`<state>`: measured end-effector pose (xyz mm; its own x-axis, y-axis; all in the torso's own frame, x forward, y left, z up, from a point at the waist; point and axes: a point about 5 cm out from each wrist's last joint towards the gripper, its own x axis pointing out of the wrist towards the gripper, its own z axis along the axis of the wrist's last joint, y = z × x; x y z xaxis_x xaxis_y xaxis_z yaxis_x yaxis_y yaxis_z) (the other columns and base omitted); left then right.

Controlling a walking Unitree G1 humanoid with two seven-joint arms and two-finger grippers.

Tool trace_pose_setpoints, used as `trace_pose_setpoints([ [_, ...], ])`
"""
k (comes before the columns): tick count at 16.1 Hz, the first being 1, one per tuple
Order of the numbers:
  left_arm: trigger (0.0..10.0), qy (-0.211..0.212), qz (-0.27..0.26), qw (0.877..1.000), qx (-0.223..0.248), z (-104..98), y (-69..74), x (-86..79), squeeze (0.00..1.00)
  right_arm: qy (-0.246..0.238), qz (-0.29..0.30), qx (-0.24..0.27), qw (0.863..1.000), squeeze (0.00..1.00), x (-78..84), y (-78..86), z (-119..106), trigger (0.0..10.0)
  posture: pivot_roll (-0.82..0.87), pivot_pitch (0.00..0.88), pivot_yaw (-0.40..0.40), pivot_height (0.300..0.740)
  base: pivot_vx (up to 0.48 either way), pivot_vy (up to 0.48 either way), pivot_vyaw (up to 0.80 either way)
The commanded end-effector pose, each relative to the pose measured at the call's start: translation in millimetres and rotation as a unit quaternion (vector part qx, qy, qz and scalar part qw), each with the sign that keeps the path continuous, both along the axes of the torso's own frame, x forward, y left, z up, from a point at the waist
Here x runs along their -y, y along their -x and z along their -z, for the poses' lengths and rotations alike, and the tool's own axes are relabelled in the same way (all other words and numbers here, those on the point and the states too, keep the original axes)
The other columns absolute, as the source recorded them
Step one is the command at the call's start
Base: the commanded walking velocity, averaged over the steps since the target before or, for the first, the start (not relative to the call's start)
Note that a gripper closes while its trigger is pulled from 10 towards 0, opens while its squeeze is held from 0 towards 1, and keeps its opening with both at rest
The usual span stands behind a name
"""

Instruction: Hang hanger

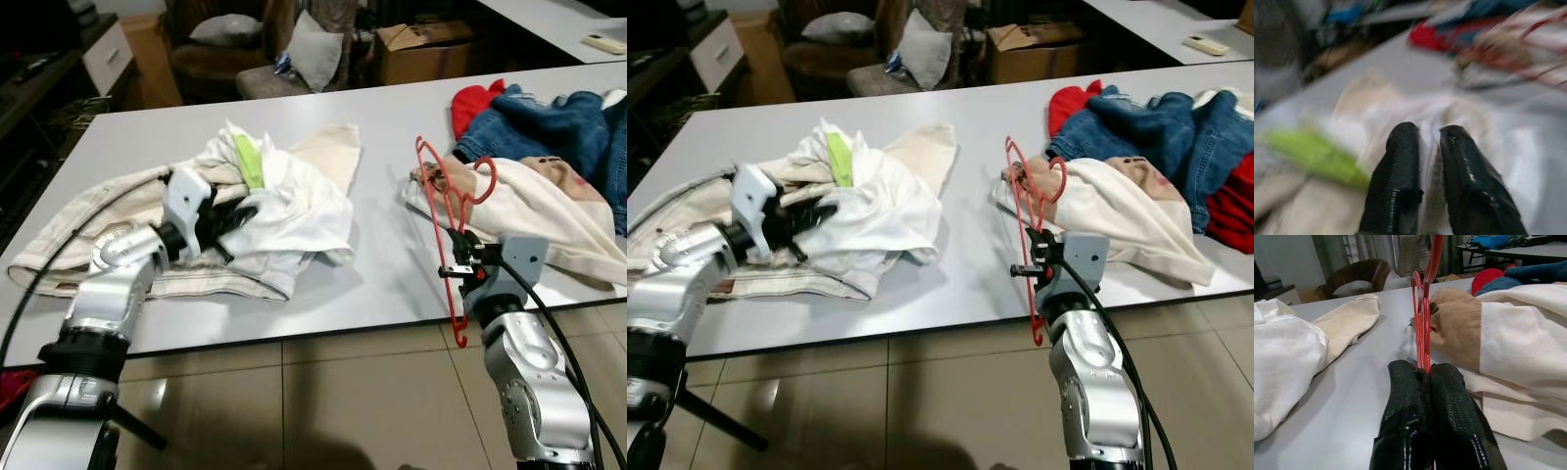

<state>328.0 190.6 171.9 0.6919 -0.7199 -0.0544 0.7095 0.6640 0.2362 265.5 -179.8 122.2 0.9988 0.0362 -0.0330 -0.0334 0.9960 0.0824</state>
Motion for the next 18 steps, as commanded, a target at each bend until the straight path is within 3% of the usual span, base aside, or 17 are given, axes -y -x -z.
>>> trace_pose_setpoints([
  [1, 10.0, -0.011, 0.047, 0.999, 0.02, -5.5, 11.4, 5.6, 1.0, -0.005, -0.003, 0.012, 1.0, 0.0, -1.2, 0.1, -7.2, 10.0, -0.09, 0.0, 0.112, 0.74, 0.0, 0.0, 0.0],
  [4, 10.0, -0.079, 0.106, 0.991, 0.024, 8.0, 34.9, 20.1, 1.0, -0.005, -0.002, 0.009, 1.0, 0.0, -0.8, 3.3, -5.9, 10.0, -0.09, 0.0, 0.107, 0.74, 0.0, 0.0, 0.0],
  [5, 10.0, -0.113, 0.107, 0.988, 0.028, 16.3, 39.1, 24.1, 0.9, -0.006, -0.004, 0.006, 1.0, 0.0, -2.2, 4.2, -5.0, 10.0, -0.09, 0.0, 0.107, 0.74, 0.0, 0.0, 0.0],
  [6, 10.0, -0.129, 0.106, 0.985, 0.034, 18.9, 39.3, 25.6, 0.17, -0.007, -0.005, 0.005, 1.0, 0.0, -2.7, 4.2, -5.0, 10.0, -0.09, 0.0, 0.103, 0.74, 0.0, 0.0, 0.0],
  [7, 10.0, -0.147, 0.103, 0.983, 0.044, 20.9, 39.1, 27.8, 0.0, -0.007, -0.007, 0.005, 1.0, 0.0, -3.4, 4.0, -5.2, 10.0, -0.09, 0.0, 0.103, 0.74, 0.0, 0.0, 0.0],
  [10, 10.0, -0.149, 0.108, 0.982, 0.043, 23.3, 40.7, 38.2, 0.0, -0.005, -0.008, 0.006, 1.0, 0.0, -2.1, 3.6, -6.6, 10.0, -0.09, 0.0, 0.107, 0.74, 0.0, 0.0, 0.0],
  [12, 10.0, -0.197, 0.08, 0.976, 0.05, 32.3, 35.7, 37.4, 0.0, -0.005, -0.006, 0.007, 1.0, 0.0, -2.2, 4.3, -6.7, 10.0, -0.09, 0.0, 0.114, 0.74, 0.0, 0.0, 0.0],
  [14, 10.0, -0.218, 0.066, 0.972, 0.056, 35.7, 32.5, 36.3, 0.0, -0.006, -0.005, 0.006, 1.0, 0.0, -2.5, 5.0, -6.4, 10.0, -0.1, 0.0, 0.118, 0.74, 0.0, 0.0, 0.0],
  [15, 9.2, -0.219, 0.063, 0.972, 0.054, 37.3, 31.7, 37.1, 0.0, -0.006, -0.004, 0.006, 1.0, 0.0, -2.8, 5.5, -6.2, 10.0, -0.1, 0.0, 0.121, 0.74, 0.0, 0.0, 0.0],
  [16, 3.2, -0.227, 0.055, 0.971, 0.055, 38.6, 30.0, 37.0, 0.0, -0.007, -0.004, 0.007, 1.0, 0.0, -3.0, 5.8, -6.1, 10.0, -0.1, 0.0, 0.123, 0.74, 0.0, 0.0, 0.0],
  [17, 0.0, -0.238, 0.036, 0.969, 0.061, 39.2, 26.3, 35.0, 0.0, -0.007, -0.003, 0.007, 1.0, 0.0, -2.3, 6.0, -6.3, 10.0, -0.1, 0.0, 0.123, 0.74, 0.0, 0.0, 0.0],
  [18, 0.0, -0.245, 0.023, 0.967, 0.065, 39.3, 23.7, 33.3, 0.0, -0.006, -0.003, 0.007, 1.0, 0.0, -1.9, 6.1, -6.4, 10.0, -0.1, 0.0, 0.123, 0.74, 0.0, 0.0, 0.0],
])
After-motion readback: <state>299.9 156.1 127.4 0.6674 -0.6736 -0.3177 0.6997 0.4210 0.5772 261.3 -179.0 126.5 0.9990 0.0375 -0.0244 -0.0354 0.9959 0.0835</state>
